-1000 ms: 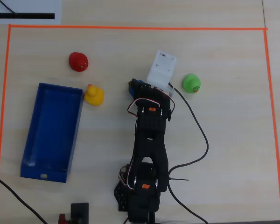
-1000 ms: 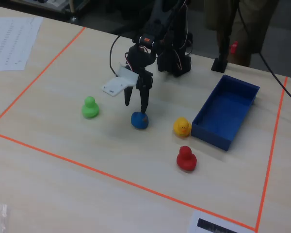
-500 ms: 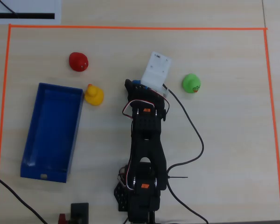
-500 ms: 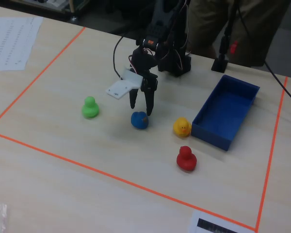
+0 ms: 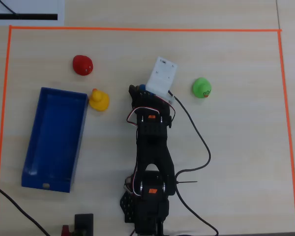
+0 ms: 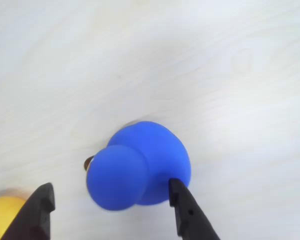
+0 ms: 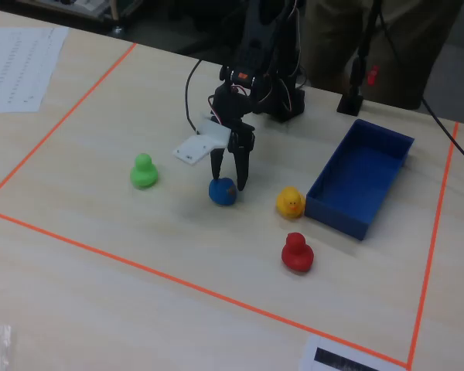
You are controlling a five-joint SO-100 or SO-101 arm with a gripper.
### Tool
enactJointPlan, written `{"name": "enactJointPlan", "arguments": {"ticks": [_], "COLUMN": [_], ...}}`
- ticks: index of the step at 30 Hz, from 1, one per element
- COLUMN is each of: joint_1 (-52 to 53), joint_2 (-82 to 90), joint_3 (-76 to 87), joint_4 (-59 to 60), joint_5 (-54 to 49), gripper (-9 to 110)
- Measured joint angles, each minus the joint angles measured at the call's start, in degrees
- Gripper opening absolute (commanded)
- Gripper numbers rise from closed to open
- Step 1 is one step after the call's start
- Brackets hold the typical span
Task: Grasp blue duck and put it into box.
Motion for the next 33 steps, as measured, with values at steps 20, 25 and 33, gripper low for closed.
{"name": "enactJointPlan", "arguments": {"ticks": [20,25,33], "joint_1": [-2.72,-1.58,-16.17], "joint_2": [-2.02,0.0,7.73], "joint_3": [2.29,0.0,-21.8], "joint_4": [-6.94,-1.67,32.7], "joint_5": [4.48,8.61,25.05], "gripper": [0,0,0]}}
